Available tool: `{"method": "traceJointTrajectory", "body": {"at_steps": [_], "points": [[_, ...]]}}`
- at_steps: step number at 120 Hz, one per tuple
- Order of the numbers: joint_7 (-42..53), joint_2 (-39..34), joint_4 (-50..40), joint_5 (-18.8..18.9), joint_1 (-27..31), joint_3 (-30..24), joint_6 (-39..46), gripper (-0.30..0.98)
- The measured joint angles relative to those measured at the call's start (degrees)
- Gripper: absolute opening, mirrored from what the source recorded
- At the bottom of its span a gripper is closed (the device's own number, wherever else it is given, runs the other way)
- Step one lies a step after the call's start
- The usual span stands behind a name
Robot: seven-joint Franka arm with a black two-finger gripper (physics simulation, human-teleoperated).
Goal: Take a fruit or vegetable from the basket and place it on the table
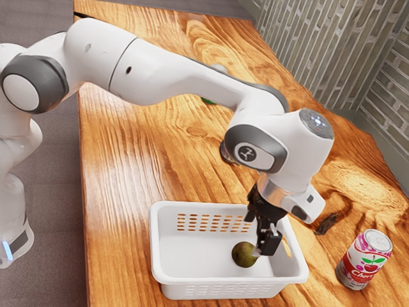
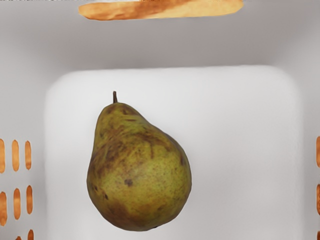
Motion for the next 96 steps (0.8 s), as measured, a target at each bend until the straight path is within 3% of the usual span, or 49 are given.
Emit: {"method": "traceJointTrajectory", "body": {"at_steps": [96], "points": [[-6.3, 2.8, -6.4, 2.1, -0.5, -0.3, 7.5, 0.69]]}}
